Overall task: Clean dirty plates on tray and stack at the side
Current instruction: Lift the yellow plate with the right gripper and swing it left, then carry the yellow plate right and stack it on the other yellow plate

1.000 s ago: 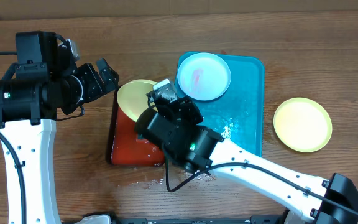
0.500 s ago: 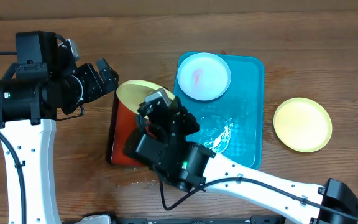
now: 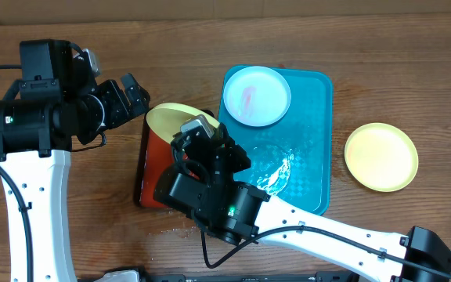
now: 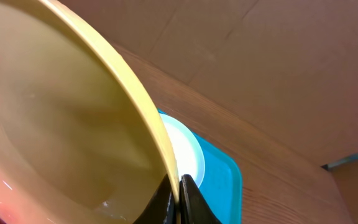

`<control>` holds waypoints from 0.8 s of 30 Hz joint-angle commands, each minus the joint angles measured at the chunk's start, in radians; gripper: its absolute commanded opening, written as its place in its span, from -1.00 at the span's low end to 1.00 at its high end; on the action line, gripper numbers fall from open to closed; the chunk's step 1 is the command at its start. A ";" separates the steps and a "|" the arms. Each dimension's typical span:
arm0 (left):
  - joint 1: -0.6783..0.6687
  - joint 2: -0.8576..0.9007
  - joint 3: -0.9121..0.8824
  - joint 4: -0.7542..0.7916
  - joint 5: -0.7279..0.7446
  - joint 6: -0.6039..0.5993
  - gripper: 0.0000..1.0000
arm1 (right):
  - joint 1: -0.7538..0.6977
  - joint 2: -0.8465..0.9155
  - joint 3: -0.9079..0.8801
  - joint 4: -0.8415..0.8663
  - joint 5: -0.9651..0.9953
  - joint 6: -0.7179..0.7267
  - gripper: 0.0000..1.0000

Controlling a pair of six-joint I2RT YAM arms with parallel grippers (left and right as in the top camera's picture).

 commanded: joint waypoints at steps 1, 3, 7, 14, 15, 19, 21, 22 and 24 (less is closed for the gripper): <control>0.004 0.005 0.020 -0.003 0.018 0.014 1.00 | 0.002 0.001 0.016 0.002 0.034 0.002 -0.92; 0.004 0.005 0.020 -0.003 0.018 0.014 1.00 | 0.002 0.001 0.016 0.002 0.034 0.002 -0.92; 0.004 0.005 0.020 -0.003 0.018 0.014 1.00 | 0.002 0.001 0.016 0.002 0.034 0.002 -0.92; 0.004 0.005 0.020 -0.003 0.018 0.014 1.00 | 0.002 0.001 0.016 0.002 0.034 0.002 -0.92; 0.004 0.005 0.020 -0.003 0.018 0.014 1.00 | 0.002 0.001 0.016 0.002 0.033 0.002 -0.92; 0.004 0.005 0.020 -0.003 0.018 0.014 1.00 | 0.002 0.001 0.016 0.002 0.033 0.002 -0.92; 0.004 0.005 0.020 -0.003 0.018 0.014 1.00 | 0.002 0.001 0.016 0.002 0.034 0.002 -0.92; 0.004 0.005 0.020 -0.003 0.018 0.014 1.00 | 0.002 0.001 0.016 0.002 0.041 0.002 -0.92; 0.004 0.005 0.020 -0.003 0.018 0.014 1.00 | -0.008 0.001 0.016 0.000 0.074 0.002 -0.92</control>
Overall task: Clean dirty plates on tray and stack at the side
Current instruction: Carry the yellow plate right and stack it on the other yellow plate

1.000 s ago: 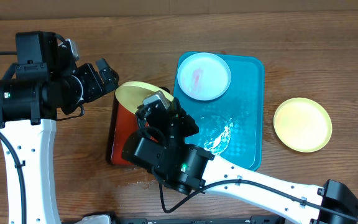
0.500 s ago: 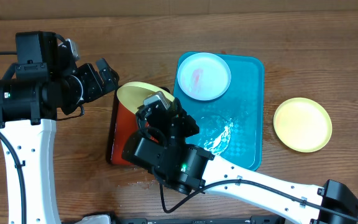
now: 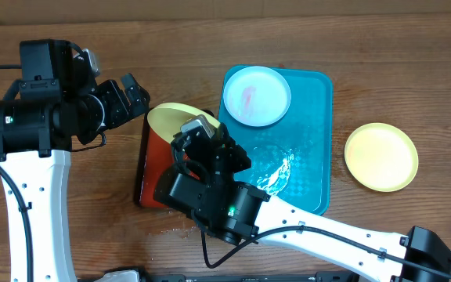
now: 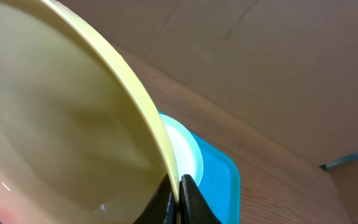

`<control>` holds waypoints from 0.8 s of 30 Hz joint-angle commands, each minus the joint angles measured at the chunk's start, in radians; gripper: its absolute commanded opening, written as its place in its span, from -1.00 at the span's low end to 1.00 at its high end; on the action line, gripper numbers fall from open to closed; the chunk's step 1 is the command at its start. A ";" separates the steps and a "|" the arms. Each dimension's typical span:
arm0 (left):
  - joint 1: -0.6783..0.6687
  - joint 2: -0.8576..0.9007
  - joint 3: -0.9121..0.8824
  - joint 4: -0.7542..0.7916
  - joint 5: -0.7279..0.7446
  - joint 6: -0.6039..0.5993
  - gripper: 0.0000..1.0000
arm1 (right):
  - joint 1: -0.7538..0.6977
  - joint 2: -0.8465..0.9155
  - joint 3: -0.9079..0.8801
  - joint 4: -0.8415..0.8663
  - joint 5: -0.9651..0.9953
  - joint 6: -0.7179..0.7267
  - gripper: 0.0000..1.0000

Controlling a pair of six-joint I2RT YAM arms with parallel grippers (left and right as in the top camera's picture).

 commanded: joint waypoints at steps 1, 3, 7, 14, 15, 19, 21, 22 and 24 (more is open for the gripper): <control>0.004 0.005 0.020 -0.003 0.018 0.014 1.00 | -0.017 0.001 0.016 0.001 0.076 0.004 -0.92; 0.004 0.005 0.020 -0.003 0.018 0.014 1.00 | -0.023 0.001 0.016 0.037 0.006 0.005 -0.92; 0.004 0.005 0.020 -0.003 0.018 0.014 1.00 | -0.013 0.001 0.014 0.038 0.065 -0.121 -0.92; 0.004 0.005 0.020 -0.003 0.018 0.014 1.00 | -0.010 0.001 0.014 0.046 0.063 -0.050 -0.92; 0.004 0.005 0.020 -0.003 0.018 0.014 1.00 | -0.020 0.001 0.014 0.044 0.052 0.011 -0.92; 0.004 0.005 0.020 -0.003 0.018 0.014 1.00 | -0.114 0.000 0.014 0.000 -0.150 0.209 -0.93; 0.004 0.005 0.020 -0.003 0.018 0.014 1.00 | -0.195 -0.006 0.014 -0.018 -0.328 0.298 -0.93; 0.004 0.005 0.020 -0.003 0.018 0.014 1.00 | -0.249 -0.015 0.014 -0.026 -0.438 0.328 -0.93; 0.004 0.005 0.020 -0.003 0.018 0.014 0.99 | -0.372 -0.036 0.015 -0.039 -0.662 0.346 -0.93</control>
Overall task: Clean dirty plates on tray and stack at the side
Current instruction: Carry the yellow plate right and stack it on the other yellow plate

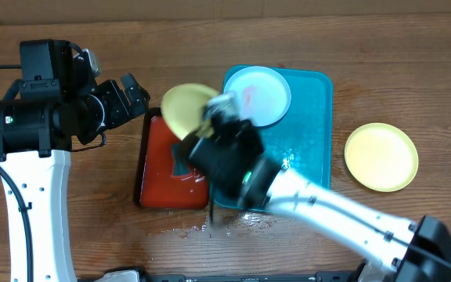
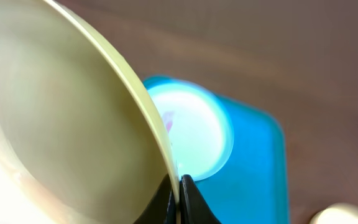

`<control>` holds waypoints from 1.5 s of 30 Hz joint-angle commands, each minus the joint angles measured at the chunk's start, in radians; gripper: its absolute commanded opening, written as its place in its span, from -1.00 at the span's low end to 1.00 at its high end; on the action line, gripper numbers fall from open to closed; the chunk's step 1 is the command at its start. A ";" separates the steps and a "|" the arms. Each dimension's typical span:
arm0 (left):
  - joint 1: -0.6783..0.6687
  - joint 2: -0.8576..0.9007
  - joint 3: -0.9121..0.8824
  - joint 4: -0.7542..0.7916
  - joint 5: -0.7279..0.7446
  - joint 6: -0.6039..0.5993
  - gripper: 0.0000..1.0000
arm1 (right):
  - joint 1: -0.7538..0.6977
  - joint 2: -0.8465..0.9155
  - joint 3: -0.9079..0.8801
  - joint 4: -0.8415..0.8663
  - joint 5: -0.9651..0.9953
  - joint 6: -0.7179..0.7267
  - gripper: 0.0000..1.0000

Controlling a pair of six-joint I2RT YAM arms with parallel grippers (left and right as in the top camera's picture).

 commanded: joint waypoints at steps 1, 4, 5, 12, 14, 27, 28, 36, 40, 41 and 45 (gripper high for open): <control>0.004 0.005 0.020 -0.003 0.018 0.014 0.99 | -0.221 -0.052 0.014 -0.019 -0.473 0.143 -0.93; 0.004 0.005 0.020 -0.003 0.018 0.014 1.00 | -0.443 -0.105 0.014 -0.054 -0.761 0.143 -0.93; 0.004 0.005 0.020 -0.003 0.018 0.014 1.00 | -0.530 -0.122 0.014 -0.073 -0.853 0.143 -0.93; 0.004 0.005 0.020 -0.003 0.018 0.014 1.00 | -1.115 -0.140 0.012 -0.304 -1.061 0.133 -0.93; 0.004 0.005 0.020 -0.003 0.018 0.014 1.00 | -1.248 -0.117 0.009 -0.366 -1.062 0.109 -0.92; 0.004 0.005 0.020 -0.003 0.018 0.014 1.00 | -1.575 -0.084 -0.353 -0.321 -1.014 0.087 -0.92; 0.004 0.005 0.020 -0.003 0.018 0.014 1.00 | -1.575 -0.084 -0.362 -0.304 -1.019 0.085 -0.92; 0.004 0.005 0.020 -0.003 0.018 0.014 1.00 | -1.518 -0.161 -0.225 -0.384 -1.184 -0.053 -0.18; 0.004 0.005 0.020 -0.003 0.018 0.014 1.00 | -1.413 -0.286 -0.117 -0.455 -1.260 -0.169 -0.09; 0.004 0.005 0.020 -0.003 0.018 0.014 0.99 | -1.374 -0.323 -0.095 -0.464 -1.280 -0.202 -0.07; 0.004 0.005 0.020 -0.003 0.018 0.014 0.99 | -1.184 -0.476 -0.056 -0.431 -1.415 -0.312 0.08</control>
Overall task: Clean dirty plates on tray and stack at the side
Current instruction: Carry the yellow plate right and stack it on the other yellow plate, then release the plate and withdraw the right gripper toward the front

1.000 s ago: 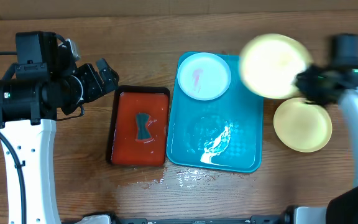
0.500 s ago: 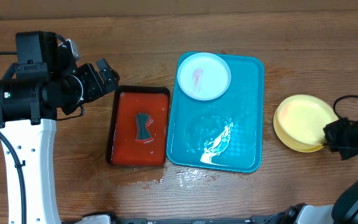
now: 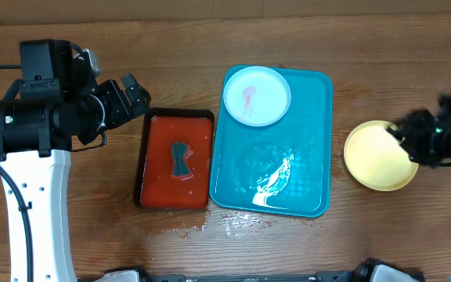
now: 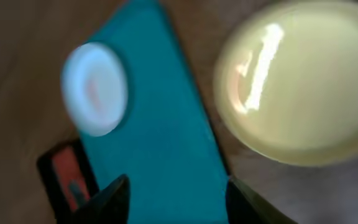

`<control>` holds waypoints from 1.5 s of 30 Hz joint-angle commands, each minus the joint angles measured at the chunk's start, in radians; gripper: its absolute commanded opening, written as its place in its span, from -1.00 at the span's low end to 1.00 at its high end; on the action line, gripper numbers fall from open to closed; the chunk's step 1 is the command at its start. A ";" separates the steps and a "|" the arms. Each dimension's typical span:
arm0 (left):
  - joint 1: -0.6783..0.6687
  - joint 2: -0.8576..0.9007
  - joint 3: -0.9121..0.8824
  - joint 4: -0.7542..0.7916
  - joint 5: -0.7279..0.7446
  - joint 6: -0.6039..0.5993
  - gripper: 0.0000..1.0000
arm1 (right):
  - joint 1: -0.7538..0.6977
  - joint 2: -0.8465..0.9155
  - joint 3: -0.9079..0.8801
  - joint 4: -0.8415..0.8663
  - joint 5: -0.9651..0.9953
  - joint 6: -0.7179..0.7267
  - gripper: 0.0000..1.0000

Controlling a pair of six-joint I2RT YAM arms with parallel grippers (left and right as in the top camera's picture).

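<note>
A white plate [image 3: 255, 95] with a pink smear lies at the far end of the teal tray [image 3: 308, 168]; the right wrist view shows that plate [image 4: 95, 88] and the tray [image 4: 160, 130] too. Right of the tray a yellow plate [image 3: 376, 157] rests on the table, shiny in the right wrist view [image 4: 303, 81]. From above it reads as one disc, so I cannot tell how many lie there. My right gripper [image 3: 417, 137], blurred, hovers at its right edge, and in its own view the gripper [image 4: 179, 199] is open and holds nothing. My left gripper [image 3: 134, 90] hangs open, left of the tub.
A red tub [image 3: 155, 184] of water with a dark sponge [image 3: 179, 160] in it stands left of the tray. Water is pooled on the tray [image 3: 276, 178] and spilled on the table in front of it [image 3: 237, 223]. A cardboard wall runs along the back.
My right gripper was shut on a yellow plate over the tub's far right corner. Now it is open at the far right, over the yellow plate beside the tray. The left arm has not moved.
My right gripper held the yellow plate tilted in the red tub at the first two moments. Then it held the plate higher, between the tub and the white plate. Now the tub holds only the sponge and the gripper is open at the side pile.
</note>
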 commanded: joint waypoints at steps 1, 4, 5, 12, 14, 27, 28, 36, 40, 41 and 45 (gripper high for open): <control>0.004 0.005 0.020 -0.003 0.011 0.014 1.00 | 0.156 -0.138 0.034 0.027 -0.153 -0.129 0.20; 0.004 0.005 0.020 -0.003 0.011 0.014 1.00 | 0.308 -0.211 0.034 0.048 -0.153 -0.122 1.00; 0.004 0.005 0.020 -0.003 0.011 0.014 1.00 | 0.337 -0.220 0.034 0.051 -0.153 -0.122 1.00; 0.004 0.005 0.020 -0.002 0.011 0.014 1.00 | 0.502 -0.242 0.033 0.011 -0.160 -0.116 1.00; 0.004 0.005 0.020 -0.003 0.011 0.014 1.00 | 0.500 -0.243 0.033 -0.019 -0.161 -0.117 1.00; 0.004 0.005 0.020 -0.003 0.011 0.014 1.00 | 0.496 -0.465 0.005 0.169 0.136 -0.269 1.00; 0.004 0.005 0.020 -0.003 0.011 0.014 1.00 | 0.494 -0.492 -0.012 0.191 0.163 -0.293 1.00; 0.004 0.005 0.020 -0.003 0.011 0.014 0.99 | 0.492 -0.808 -0.400 0.398 0.304 -0.395 1.00; 0.004 0.005 0.020 -0.003 0.011 0.014 1.00 | 0.492 -0.949 -0.644 0.513 0.312 -0.393 1.00; 0.004 0.005 0.020 -0.003 0.011 0.014 0.99 | 0.492 -0.985 -0.710 0.552 0.312 -0.380 1.00; 0.004 0.005 0.020 -0.003 0.011 0.014 1.00 | 0.492 -1.101 -0.925 0.719 0.253 -0.371 1.00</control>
